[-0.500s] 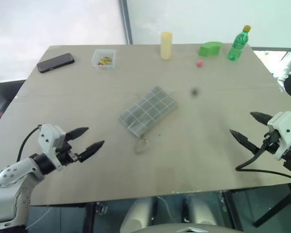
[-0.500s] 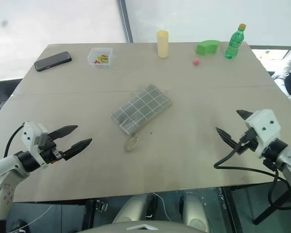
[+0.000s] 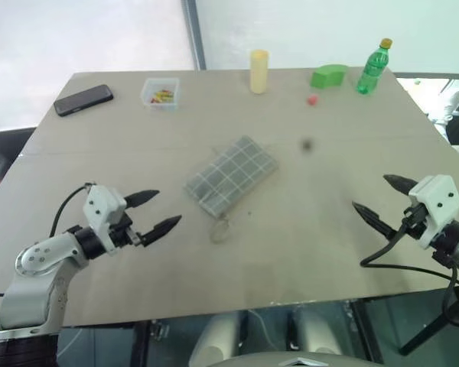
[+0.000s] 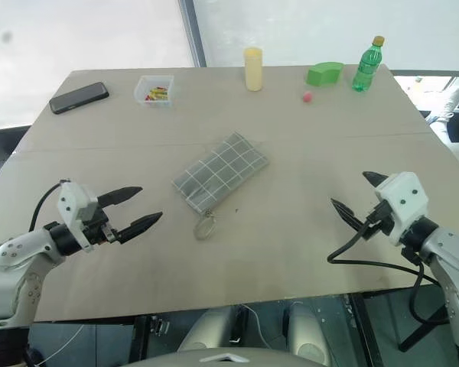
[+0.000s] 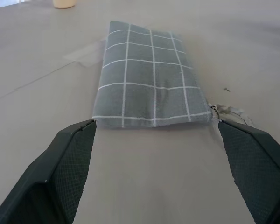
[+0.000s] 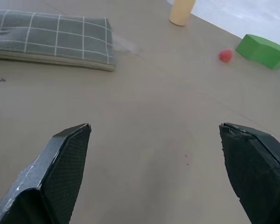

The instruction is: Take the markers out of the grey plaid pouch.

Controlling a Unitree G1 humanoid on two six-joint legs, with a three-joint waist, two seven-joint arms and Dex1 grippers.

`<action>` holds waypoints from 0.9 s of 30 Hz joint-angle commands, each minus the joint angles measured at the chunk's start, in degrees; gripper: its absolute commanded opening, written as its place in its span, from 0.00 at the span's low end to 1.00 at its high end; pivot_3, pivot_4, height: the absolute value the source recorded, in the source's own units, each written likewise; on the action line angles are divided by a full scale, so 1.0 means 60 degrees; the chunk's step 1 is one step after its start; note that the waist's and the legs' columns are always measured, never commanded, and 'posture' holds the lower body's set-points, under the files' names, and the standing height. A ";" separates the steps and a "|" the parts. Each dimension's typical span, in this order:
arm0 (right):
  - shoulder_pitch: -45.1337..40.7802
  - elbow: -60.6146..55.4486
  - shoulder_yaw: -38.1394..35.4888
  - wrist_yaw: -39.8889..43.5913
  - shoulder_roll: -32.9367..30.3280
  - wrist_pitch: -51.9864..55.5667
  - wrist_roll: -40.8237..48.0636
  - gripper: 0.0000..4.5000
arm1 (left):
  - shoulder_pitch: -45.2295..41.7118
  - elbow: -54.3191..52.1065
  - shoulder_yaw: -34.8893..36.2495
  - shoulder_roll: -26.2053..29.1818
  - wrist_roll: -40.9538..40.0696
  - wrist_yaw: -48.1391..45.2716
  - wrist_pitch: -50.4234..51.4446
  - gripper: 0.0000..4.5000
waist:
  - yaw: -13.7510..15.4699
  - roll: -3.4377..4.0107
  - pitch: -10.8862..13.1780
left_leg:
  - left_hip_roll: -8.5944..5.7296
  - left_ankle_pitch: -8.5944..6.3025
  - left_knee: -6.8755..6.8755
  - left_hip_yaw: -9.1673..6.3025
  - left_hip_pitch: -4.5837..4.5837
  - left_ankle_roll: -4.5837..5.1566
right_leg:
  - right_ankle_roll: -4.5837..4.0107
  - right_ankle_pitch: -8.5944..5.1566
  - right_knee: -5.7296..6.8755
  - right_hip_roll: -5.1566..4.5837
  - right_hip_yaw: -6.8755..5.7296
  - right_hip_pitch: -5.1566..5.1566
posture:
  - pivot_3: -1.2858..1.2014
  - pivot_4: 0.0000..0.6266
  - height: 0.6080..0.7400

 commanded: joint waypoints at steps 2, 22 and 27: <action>0.0116 -0.0596 0.0207 0.0378 -0.0147 -0.0376 0.0173 1.00 | -0.0578 0.1445 -0.0914 0.0236 0.2690 0.0455 -0.4182 0.96 | 0.0067 -0.0001 -0.0001 | -0.0002 0.0000 0.0000 0.0000 0.0002 0.0000 | -0.0001 0.0000 0.0000 -0.0004 -0.0003 0.0002 | 0.52 0.24 1.00; 0.1695 -0.2397 0.0425 0.1954 -0.0476 -0.1342 0.1430 1.00 | -0.4341 0.6282 -0.4102 -0.0143 0.9240 0.5549 -1.0521 0.96 | 0.0271 -0.0008 -0.0012 | -0.0010 -0.0004 0.0018 -0.0001 0.0006 0.0017 | 0.0054 0.0037 0.0002 0.0001 -0.0022 0.0012 | 0.52 0.24 1.00; 0.1733 -0.2445 0.0625 0.1694 -0.0413 -0.1440 0.1133 1.00 | -0.4700 0.6453 -0.4570 -0.0091 1.0241 0.6715 -1.0214 0.96 | 0.0267 -0.0007 -0.0014 | -0.0015 -0.0004 0.0031 -0.0001 0.0010 0.0017 | 0.0066 0.0043 0.0007 0.0002 -0.0055 0.0022 | 0.52 0.24 1.00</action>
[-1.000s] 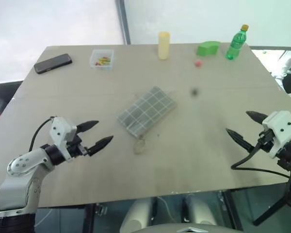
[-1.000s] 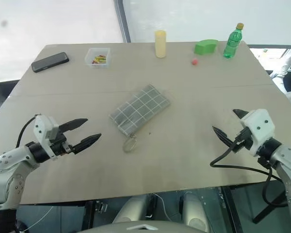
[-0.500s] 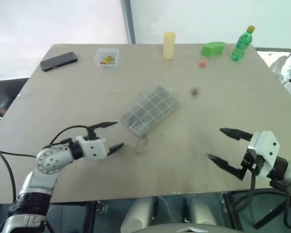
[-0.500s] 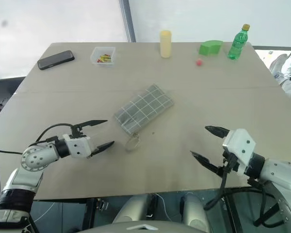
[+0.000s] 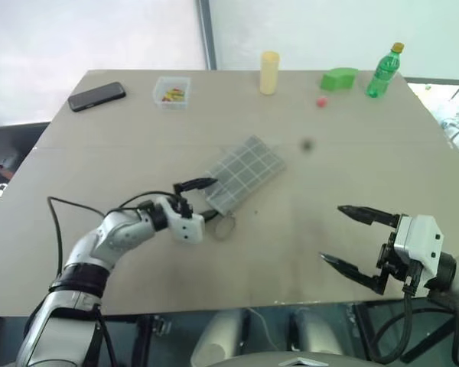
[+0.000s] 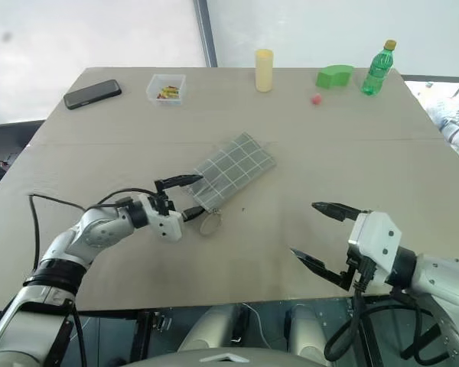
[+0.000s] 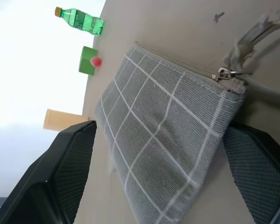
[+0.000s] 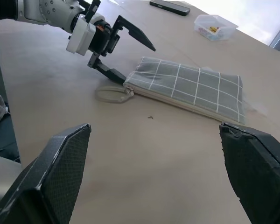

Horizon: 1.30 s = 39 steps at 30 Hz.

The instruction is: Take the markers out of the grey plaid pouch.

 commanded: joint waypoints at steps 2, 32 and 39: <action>-0.0025 -0.0406 0.0092 -0.0314 0.0024 -0.0213 -0.0215 1.00 | -0.0172 0.0404 -0.0535 0.0127 0.0807 0.0751 0.0339 0.85 | -0.0008 0.0002 -0.0002 | 0.0001 0.0000 0.0002 0.0000 0.0009 0.0000 | 0.0005 0.0002 0.0004 0.0001 -0.0001 0.0007 | 0.52 0.24 1.00; -0.7551 0.3498 0.3054 -0.4731 0.4798 0.7330 0.2025 1.00 | -0.0515 -0.1428 -0.0346 -0.0848 -0.3765 -0.1007 0.2359 0.01 | -0.0354 -0.0008 0.0010 | -0.0038 0.0040 -0.0012 -0.0018 -0.0036 0.0013 | -0.0005 0.0011 0.0013 0.0001 -0.0035 -0.0047 | 0.52 0.24 1.00; -0.7823 0.4172 0.3341 -0.4856 0.4996 0.7045 0.1530 0.41 | -0.0154 -0.2138 -0.0322 -0.0997 -0.3718 -0.0939 0.2720 0.00 | -0.0358 -0.0006 0.0010 | -0.0030 0.0023 -0.0009 -0.0020 -0.0020 0.0042 | -0.0006 0.0011 0.0056 0.0008 -0.0034 -0.0052 | 0.52 0.24 1.00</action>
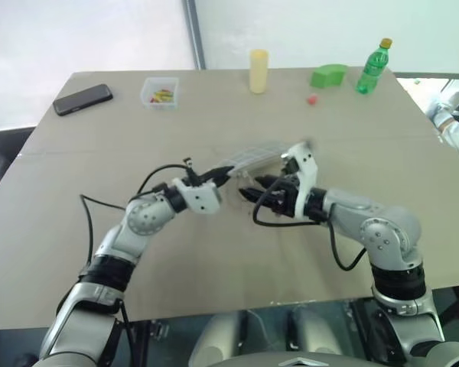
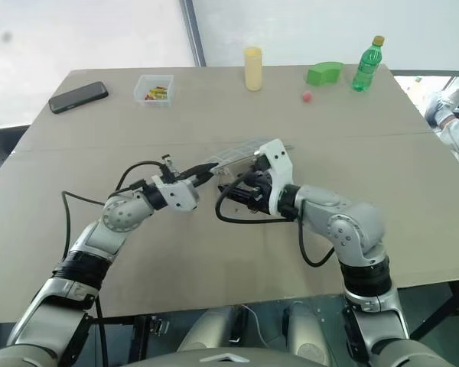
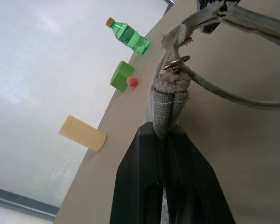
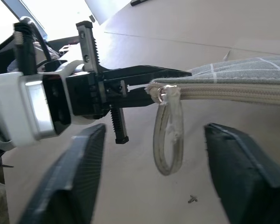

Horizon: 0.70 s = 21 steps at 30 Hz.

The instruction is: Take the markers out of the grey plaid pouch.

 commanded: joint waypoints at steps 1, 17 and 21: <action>-0.0207 0.0054 0.0061 -0.0099 0.0013 -0.0427 -0.0346 0.36 | 0.0080 -0.0628 0.0257 -0.0064 -0.0166 0.0098 0.0094 0.00 | 0.0000 0.0000 0.0000 | -0.0001 0.0001 0.0001 0.0001 0.0000 -0.0001 | 0.0000 0.0000 0.0002 0.0000 0.0001 -0.0001 | 0.52 0.24 1.00; -0.0717 0.2549 -0.1169 -0.2309 -0.2279 -0.2084 -0.4355 0.01 | 0.1000 -0.0916 0.0560 0.0027 -0.2207 -0.1266 0.0818 0.00 | 0.0035 0.0002 0.0000 | -0.0005 0.0020 0.0001 0.0015 -0.0005 -0.0033 | 0.0000 0.0000 0.0003 -0.0001 0.0015 -0.0013 | 0.52 0.24 1.00; -0.0835 0.3349 -0.1306 -0.2322 -0.2805 -0.2854 -0.4926 0.01 | 0.0998 -0.0677 0.0835 0.0019 -0.2868 -0.1635 0.1222 0.00 | 0.0004 0.0007 0.0002 | 0.0000 0.0018 0.0001 0.0022 -0.0001 -0.0028 | -0.0001 0.0000 0.0005 -0.0003 0.0026 -0.0014 | 0.52 0.24 1.00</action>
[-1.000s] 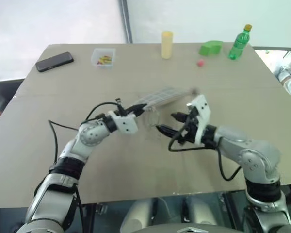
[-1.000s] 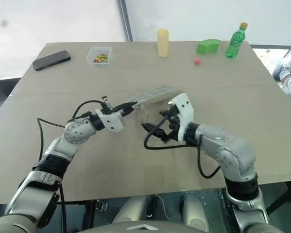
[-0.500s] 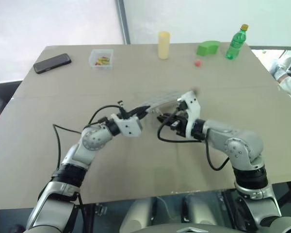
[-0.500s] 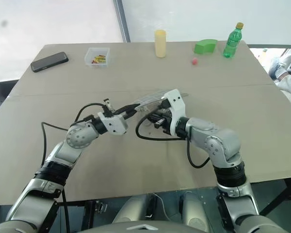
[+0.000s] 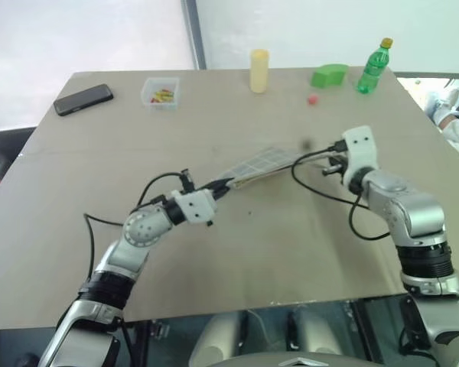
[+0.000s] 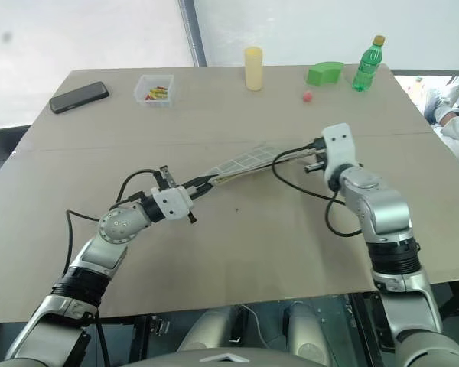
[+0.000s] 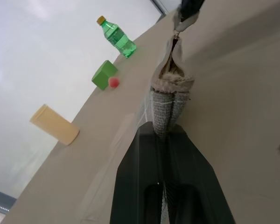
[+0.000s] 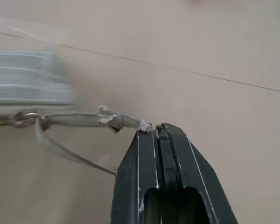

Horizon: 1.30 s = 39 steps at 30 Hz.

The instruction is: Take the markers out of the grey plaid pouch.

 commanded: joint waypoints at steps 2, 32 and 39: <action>-0.0184 0.0187 -0.0410 0.0319 -0.0556 -0.1088 -0.0526 0.01 | -0.0103 0.0129 0.0623 0.0055 -0.0660 -0.0224 0.0339 0.00 | -0.0037 0.0003 0.0002 | 0.0001 -0.0006 -0.0001 0.0005 0.0000 0.0011 | 0.0000 0.0000 0.0000 0.0000 0.0007 -0.0001 | 0.52 0.24 1.00; 0.0051 -0.2035 0.0386 0.2290 0.1145 -0.0026 0.1455 0.01 | -0.0657 -0.0377 0.0593 -0.0676 -0.1918 -0.2140 0.1386 0.00 | -0.0129 -0.0006 -0.0004 | 0.0006 -0.0012 0.0006 -0.0002 0.0002 0.0020 | -0.0006 0.0005 0.0001 -0.0008 0.0043 0.0002 | 0.52 0.24 1.00; 0.0107 -0.1725 0.1961 0.3108 0.0762 0.0022 0.0784 0.01 | -0.0337 -0.1283 0.0743 -0.0737 -0.2797 -0.2667 0.2260 0.00 | -0.0191 -0.0003 -0.0002 | -0.0009 0.0001 0.0002 0.0010 -0.0006 -0.0001 | -0.0006 0.0005 -0.0016 -0.0003 0.0044 -0.0005 | 0.52 0.24 1.00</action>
